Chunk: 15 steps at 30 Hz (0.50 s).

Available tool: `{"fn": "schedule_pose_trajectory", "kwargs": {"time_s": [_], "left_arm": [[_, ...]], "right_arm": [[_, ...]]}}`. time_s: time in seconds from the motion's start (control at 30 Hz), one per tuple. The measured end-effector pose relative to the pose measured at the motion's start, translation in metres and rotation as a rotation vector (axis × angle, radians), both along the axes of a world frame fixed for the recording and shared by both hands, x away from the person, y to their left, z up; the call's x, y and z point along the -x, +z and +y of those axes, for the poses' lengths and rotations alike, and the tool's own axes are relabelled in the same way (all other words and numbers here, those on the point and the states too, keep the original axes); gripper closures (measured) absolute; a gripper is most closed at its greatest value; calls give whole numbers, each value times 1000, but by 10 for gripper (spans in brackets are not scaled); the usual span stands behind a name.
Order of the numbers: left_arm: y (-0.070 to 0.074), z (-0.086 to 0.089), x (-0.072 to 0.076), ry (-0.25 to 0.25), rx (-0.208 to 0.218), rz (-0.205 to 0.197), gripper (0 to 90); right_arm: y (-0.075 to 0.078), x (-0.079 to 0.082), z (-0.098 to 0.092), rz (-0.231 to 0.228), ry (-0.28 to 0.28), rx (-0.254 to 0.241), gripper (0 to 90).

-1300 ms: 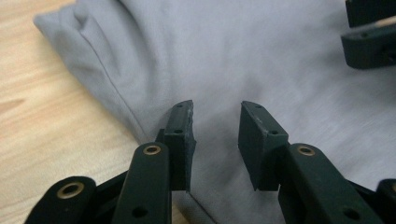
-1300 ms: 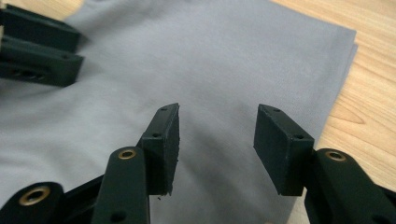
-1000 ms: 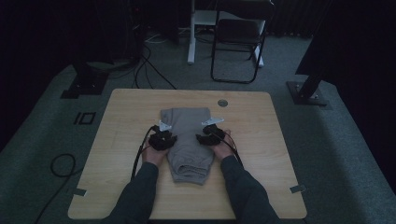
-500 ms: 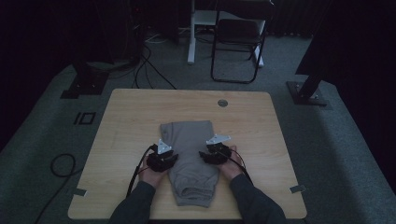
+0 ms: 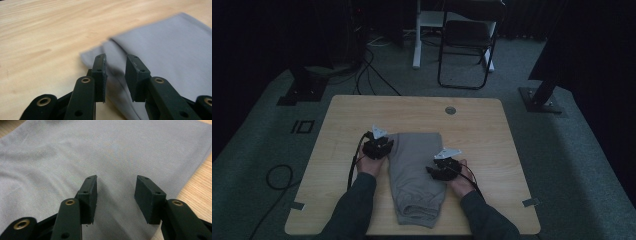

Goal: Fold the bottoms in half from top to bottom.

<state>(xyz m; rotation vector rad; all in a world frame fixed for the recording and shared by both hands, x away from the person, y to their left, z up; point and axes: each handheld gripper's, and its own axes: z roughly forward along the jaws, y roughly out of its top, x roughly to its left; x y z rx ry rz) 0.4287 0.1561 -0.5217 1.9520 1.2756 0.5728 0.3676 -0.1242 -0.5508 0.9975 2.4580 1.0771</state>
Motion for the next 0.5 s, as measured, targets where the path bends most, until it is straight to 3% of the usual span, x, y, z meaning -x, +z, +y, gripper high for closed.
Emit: {"fn": "schedule_pose_trajectory", "kwargs": {"time_s": [0.17,0.27,0.4,0.5], "left_arm": [[-7,-6,-28,19,32,54,673],[-11,-13,-38,21,26,87,673],[-13,-14,-38,13,25,97,862],[-8,-8,-35,30,25,76,892]], "right_arm": [[-1,0,-1,-3,0,-11,536],[-1,0,-1,-3,-2,-14,537],[-1,1,-1,-8,-3,-8,539],[-1,1,-1,-9,-6,-7,549]]}}
